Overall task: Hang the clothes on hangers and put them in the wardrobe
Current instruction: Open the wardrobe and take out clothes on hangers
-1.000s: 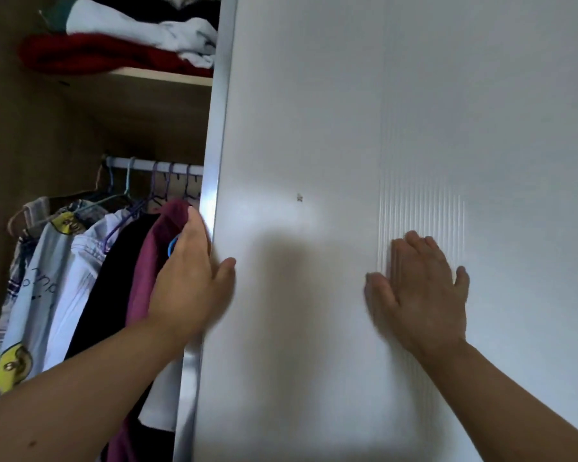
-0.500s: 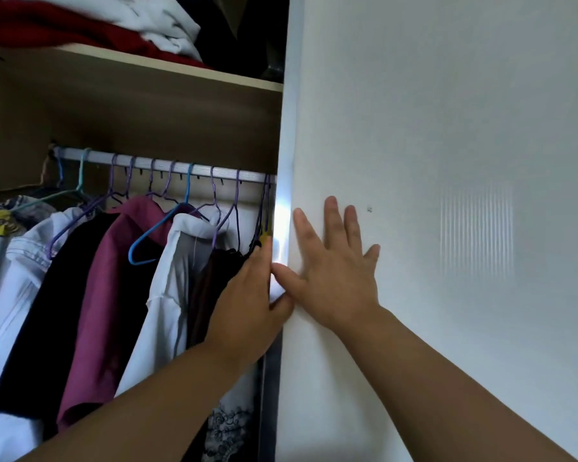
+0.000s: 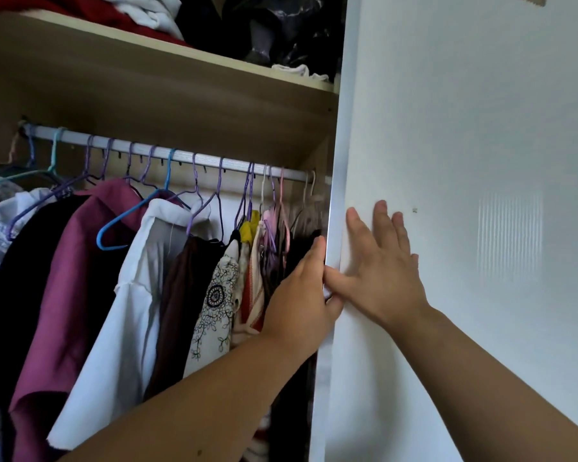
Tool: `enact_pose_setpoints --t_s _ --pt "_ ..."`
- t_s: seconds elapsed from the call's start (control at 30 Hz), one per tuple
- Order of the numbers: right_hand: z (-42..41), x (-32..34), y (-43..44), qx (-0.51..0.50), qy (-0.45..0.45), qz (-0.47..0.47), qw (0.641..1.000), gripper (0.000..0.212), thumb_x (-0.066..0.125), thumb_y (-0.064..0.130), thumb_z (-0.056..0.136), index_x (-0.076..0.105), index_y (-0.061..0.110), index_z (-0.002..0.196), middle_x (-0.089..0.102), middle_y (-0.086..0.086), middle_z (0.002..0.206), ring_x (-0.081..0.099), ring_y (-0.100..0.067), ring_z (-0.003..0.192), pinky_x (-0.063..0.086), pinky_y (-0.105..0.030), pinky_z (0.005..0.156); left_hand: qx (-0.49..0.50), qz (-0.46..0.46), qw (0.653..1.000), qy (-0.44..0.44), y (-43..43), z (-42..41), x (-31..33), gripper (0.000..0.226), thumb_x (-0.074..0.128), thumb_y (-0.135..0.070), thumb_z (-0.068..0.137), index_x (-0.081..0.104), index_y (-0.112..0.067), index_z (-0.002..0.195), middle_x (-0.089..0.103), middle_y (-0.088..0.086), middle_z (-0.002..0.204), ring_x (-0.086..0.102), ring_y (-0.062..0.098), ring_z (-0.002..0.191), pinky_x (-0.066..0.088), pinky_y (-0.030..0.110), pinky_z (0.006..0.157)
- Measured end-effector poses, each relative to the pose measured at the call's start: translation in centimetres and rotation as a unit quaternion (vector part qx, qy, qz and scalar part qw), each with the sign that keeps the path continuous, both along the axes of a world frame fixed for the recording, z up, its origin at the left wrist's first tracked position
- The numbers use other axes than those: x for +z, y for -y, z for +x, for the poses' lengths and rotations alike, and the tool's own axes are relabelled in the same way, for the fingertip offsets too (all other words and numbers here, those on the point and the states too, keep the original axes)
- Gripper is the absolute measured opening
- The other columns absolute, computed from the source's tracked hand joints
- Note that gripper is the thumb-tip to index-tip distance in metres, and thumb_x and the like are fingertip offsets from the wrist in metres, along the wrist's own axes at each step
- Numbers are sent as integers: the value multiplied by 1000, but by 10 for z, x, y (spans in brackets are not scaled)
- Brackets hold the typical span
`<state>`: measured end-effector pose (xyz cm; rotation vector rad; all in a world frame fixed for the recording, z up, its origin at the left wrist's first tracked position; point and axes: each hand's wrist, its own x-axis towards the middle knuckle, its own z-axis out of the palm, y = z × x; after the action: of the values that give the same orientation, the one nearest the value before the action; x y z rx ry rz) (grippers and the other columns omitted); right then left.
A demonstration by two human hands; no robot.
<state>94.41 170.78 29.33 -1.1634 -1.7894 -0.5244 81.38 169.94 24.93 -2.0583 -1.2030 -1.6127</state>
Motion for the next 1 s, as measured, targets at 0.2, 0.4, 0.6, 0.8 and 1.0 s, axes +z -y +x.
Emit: enact_pose_setpoints --t_s 0.2,0.4,0.6,0.8,1.0 --pt "18 -5 -5 -12 12 6 1000 90 38 74 71 3 39 146 -11 7 157 -12 -23 145 20 -63 107 15 10 1000 -1 -6 19 -10 79 59 -28 89 11 -25 151 -3 -14 158 20 -3 134 28 10 92" --pt "7 -7 -6 -32 22 14 999 89 32 75 75 -2 35 146 -14 2 158 -14 -27 145 15 -63 108 14 -37 999 -23 5 9 -3 85 61 -28 88 4 -26 151 7 -10 159 25 7 140 26 19 103" --pt "-32 -22 15 43 75 124 989 77 45 55 80 19 30 147 7 -6 159 -1 -26 146 13 -61 109 97 -42 991 -84 41 -44 -5 89 58 -39 85 -1 -27 151 9 -8 159 14 6 144 25 33 115" --pt "-120 -31 56 136 120 130 975 66 51 48 79 36 32 140 27 -3 154 17 -25 144 16 -62 108 200 -26 970 -137 97 -140 -15 86 54 -39 82 7 -22 151 11 -5 159 9 7 145 26 44 114" --pt "-230 -36 100 164 116 129 971 61 62 42 76 49 25 133 41 -5 145 35 -26 136 29 -60 103 282 -36 950 -130 154 -248 -19 86 54 -43 81 7 -25 151 8 -3 159 8 11 146 26 45 114"
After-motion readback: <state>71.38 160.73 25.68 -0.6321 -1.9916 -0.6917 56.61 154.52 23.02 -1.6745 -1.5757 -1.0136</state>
